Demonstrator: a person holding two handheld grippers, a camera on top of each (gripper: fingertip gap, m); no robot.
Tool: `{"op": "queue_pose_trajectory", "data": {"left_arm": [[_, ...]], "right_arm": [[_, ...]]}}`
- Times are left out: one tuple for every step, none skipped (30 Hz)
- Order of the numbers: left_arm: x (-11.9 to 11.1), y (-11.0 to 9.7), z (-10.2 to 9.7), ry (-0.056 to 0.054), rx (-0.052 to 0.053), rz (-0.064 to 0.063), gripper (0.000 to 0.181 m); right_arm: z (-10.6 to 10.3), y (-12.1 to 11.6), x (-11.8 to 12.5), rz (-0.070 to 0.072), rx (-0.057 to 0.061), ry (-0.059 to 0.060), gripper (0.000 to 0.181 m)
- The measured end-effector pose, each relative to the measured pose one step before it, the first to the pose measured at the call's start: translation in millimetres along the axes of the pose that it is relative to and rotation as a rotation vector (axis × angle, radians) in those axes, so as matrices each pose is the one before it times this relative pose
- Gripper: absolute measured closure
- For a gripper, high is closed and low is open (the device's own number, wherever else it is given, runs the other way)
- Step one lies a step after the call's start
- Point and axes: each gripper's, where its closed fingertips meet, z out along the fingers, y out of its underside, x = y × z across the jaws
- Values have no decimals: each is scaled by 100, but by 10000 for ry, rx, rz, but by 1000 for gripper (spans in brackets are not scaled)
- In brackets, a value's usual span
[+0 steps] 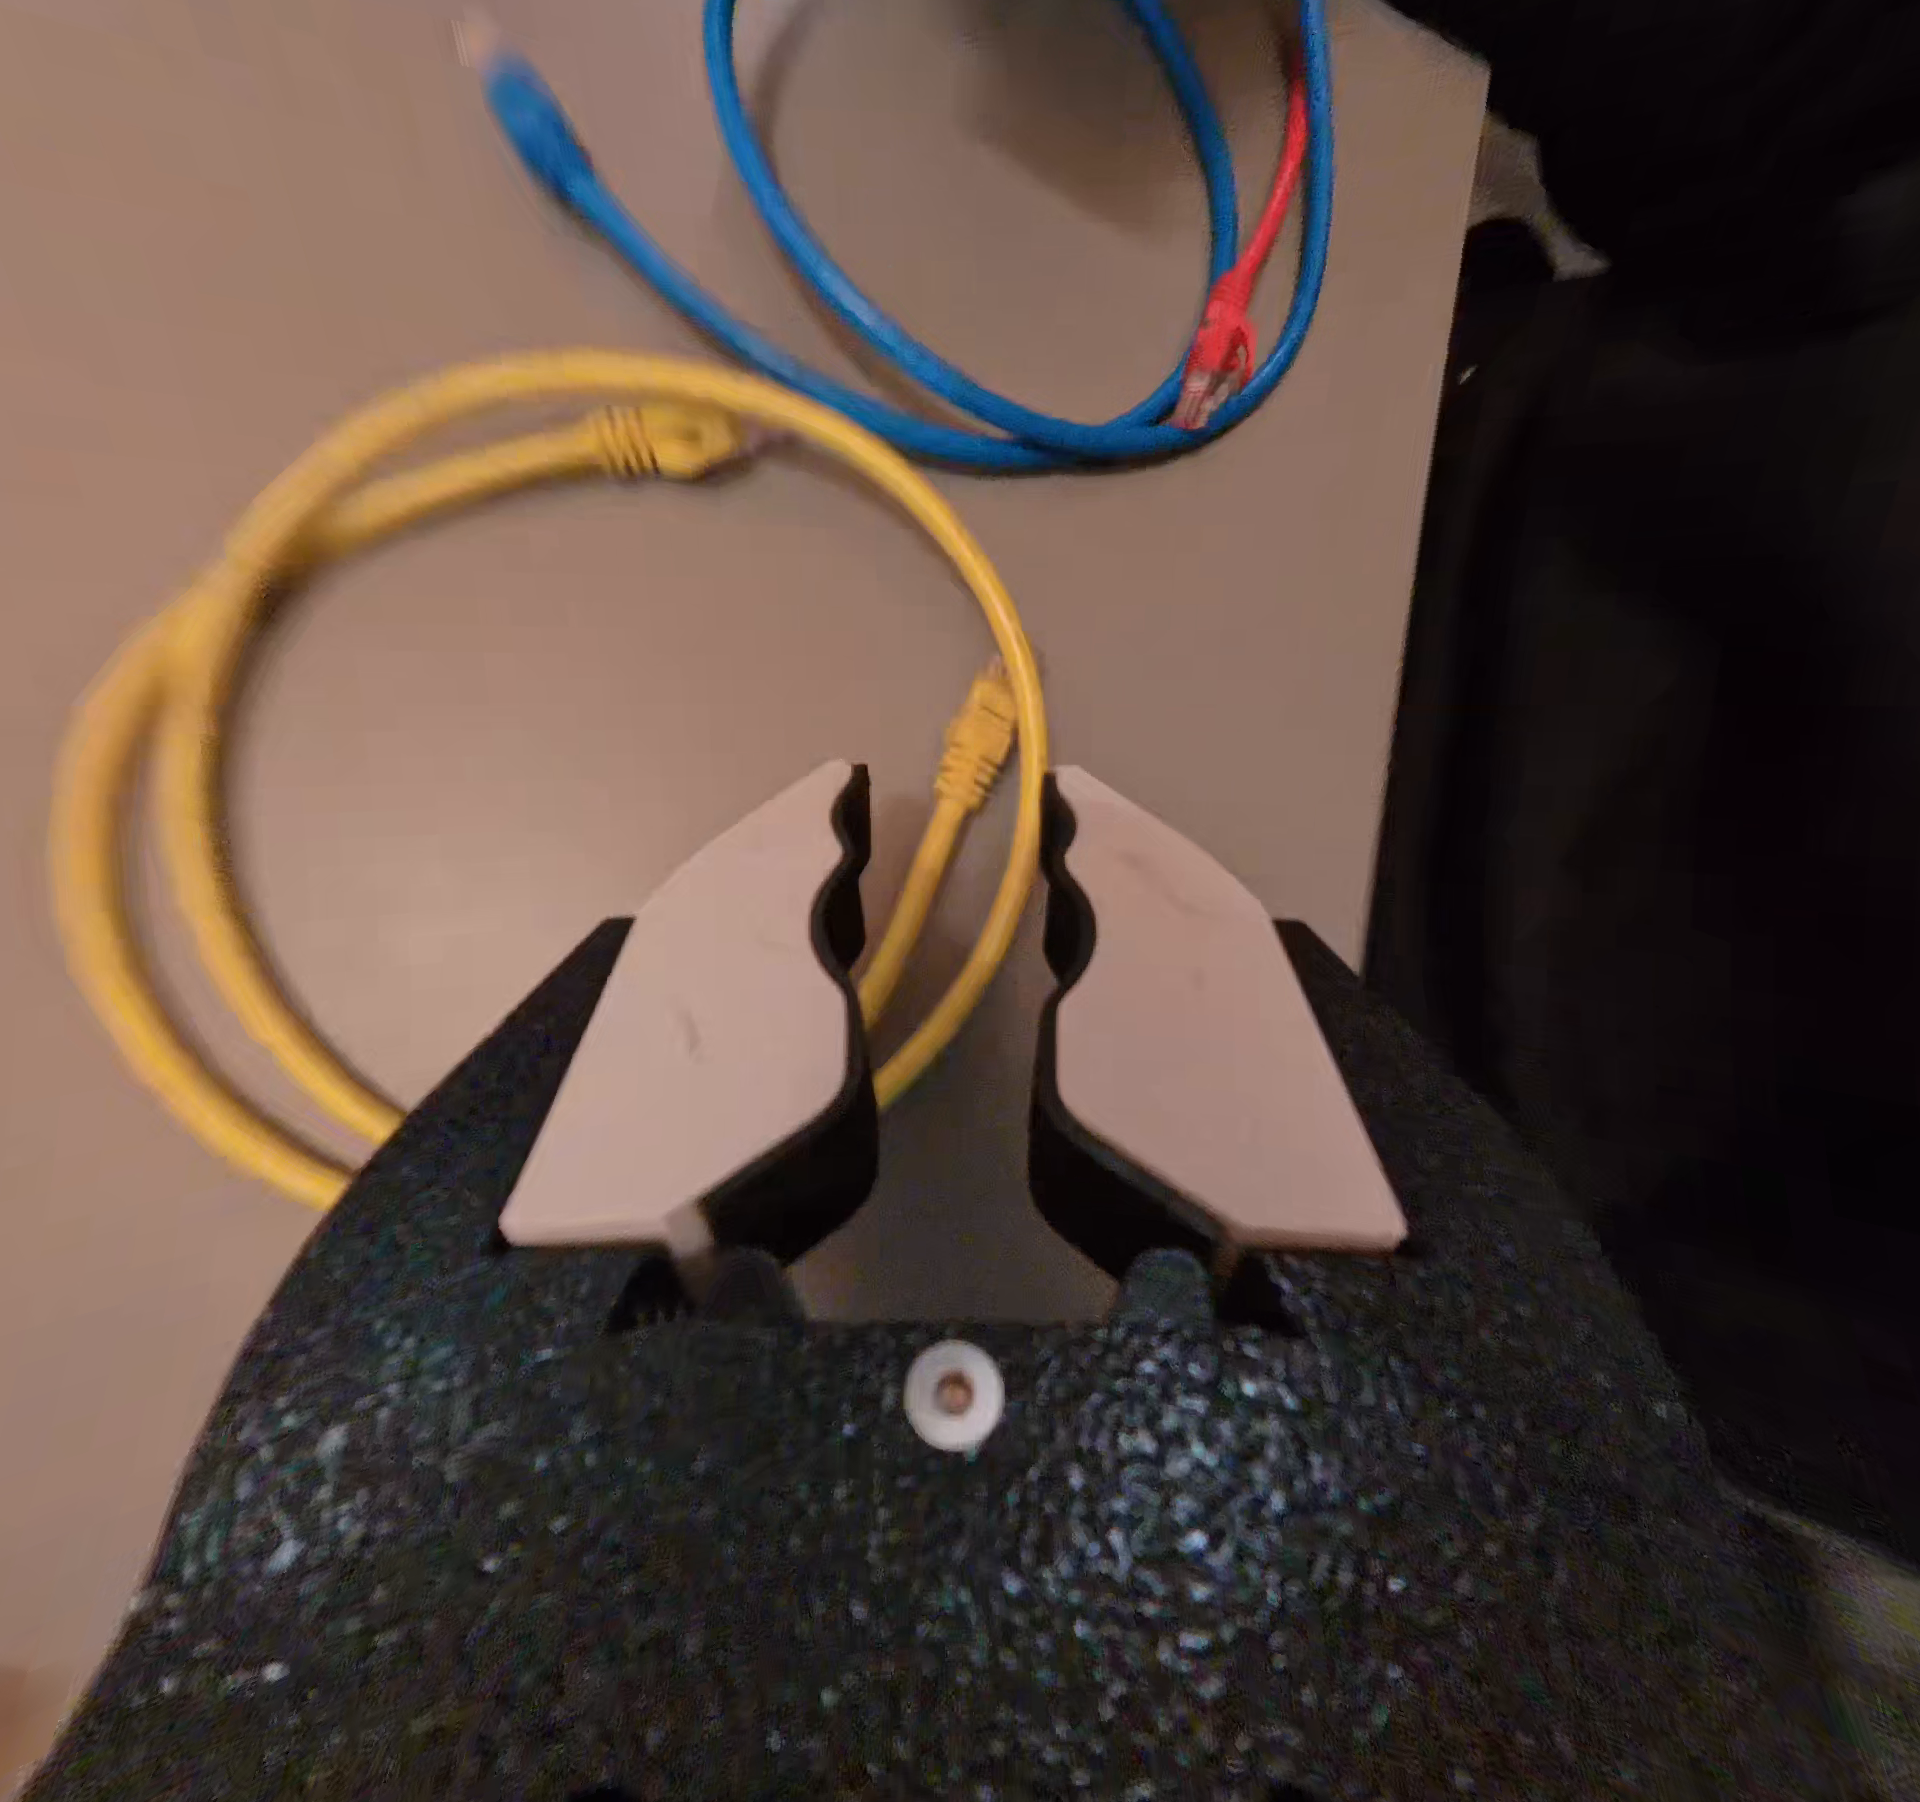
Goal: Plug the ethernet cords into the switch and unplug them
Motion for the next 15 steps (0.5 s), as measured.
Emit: {"op": "queue_pose_trajectory", "data": {"left_arm": [[326, -380, -390, -402, 300, 1328, 153], [583, -233, -257, -228, 152, 1183, 153], [125, -80, -94, -436, -60, 821, 155], [-234, 227, 103, -487, -288, 470, 159], [-109, 431, 262, -246, -371, 230, 160], [-71, 507, 394, -117, -358, 174, 162], [-75, 493, 443, -67, -294, 240, 163], [-120, 432, 447, -30, -212, 261, 164], [-7, 379, 441, 99, -169, 167, 163], [102, 211, 448, 222, -72, 31, 163], [182, 37, 421, 277, 26, -7, 163], [162, -81, 402, 219, 67, 80, 164], [92, -271, 307, 97, 143, 141, 169], [-9, -308, 261, -41, 120, 102, 173], [-201, -249, 200, -177, 55, -18, 173]], "right_arm": [[-11, -8, -8, -12, 9, 8, 119], [13, 12, -2, -3, -14, -2, 119], [21, 26, -17, 3, -23, -13, 119], [20, 23, -6, 3, -19, -15, 119], [5, 19, -2, 3, -12, -2, 119], [1, -8, 0, 2, -1, 0, 119], [-7, -9, -9, -5, 12, -6, 119], [-22, -21, 2, -8, 18, 9, 119], [-24, -36, -2, -10, 20, 10, 119], [-26, -26, -4, -15, 20, 7, 119], [-10, -3, 11, -3, 7, 10, 119], [9, 11, 5, 3, -6, 3, 119], [13, 21, 9, 5, -18, -6, 119], [21, 27, -13, 3, -23, -9, 119], [28, 18, -21, -8, -17, -11, 119]]}}
